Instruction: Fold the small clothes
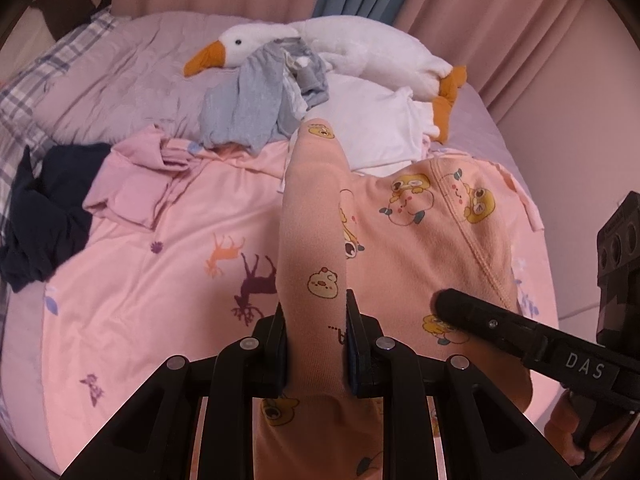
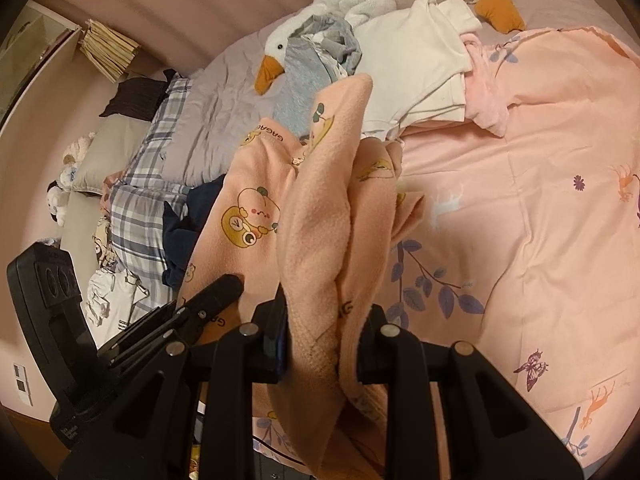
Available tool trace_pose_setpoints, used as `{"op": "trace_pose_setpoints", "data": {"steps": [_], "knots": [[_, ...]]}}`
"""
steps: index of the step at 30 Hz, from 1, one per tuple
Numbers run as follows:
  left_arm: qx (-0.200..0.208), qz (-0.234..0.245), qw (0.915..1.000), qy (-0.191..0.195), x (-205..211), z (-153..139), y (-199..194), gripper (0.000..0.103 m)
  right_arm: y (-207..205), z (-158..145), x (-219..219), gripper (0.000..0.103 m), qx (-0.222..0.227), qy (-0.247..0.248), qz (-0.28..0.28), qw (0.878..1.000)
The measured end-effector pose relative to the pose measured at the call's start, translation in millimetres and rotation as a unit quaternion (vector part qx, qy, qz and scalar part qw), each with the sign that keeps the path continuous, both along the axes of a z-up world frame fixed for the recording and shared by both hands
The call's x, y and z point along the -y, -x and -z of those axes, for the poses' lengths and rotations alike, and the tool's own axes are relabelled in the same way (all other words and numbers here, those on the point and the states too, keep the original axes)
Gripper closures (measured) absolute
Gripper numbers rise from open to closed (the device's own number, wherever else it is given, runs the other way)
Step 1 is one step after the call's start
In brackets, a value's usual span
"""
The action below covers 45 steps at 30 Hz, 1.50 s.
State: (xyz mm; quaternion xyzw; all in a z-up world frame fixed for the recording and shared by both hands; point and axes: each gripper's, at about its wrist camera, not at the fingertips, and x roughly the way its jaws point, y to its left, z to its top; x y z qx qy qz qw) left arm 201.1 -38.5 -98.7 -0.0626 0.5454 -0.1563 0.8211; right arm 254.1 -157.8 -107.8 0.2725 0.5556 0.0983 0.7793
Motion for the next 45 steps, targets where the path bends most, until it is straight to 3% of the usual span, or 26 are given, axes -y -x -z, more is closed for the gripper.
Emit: {"op": "trace_pose_setpoints", "data": {"steps": [5,13,19,26,30,35,38,45], "knots": [[0.006,0.009,0.9999,-0.008,8,20,-8,0.082,-11,21,4,0.077,-0.009,0.006,-0.001,1.000],[-0.028,0.002,0.9994,-0.017,19,79,-20,0.082,-26,79,10,0.077,-0.041,0.027,-0.012,0.999],[-0.048,-0.005,0.9987,-0.012,22,110,-23,0.082,-28,111,16,0.077,-0.061,0.027,-0.008,0.998],[-0.054,0.000,0.9979,-0.035,29,138,-24,0.082,-32,142,15,0.077,-0.081,0.033,-0.007,0.996],[-0.074,-0.016,0.9966,-0.033,24,158,-23,0.082,-32,159,10,0.076,-0.096,0.051,-0.015,0.994],[-0.126,-0.018,0.9902,-0.059,20,206,-18,0.081,-29,201,1,0.076,-0.150,0.060,-0.026,0.987],[-0.145,-0.015,0.9869,-0.069,17,223,-16,0.078,-22,225,-3,0.076,-0.186,0.070,-0.035,0.979],[-0.147,-0.022,0.9869,-0.062,6,227,-15,0.065,-15,238,13,0.070,-0.195,0.046,-0.004,0.980]]}}
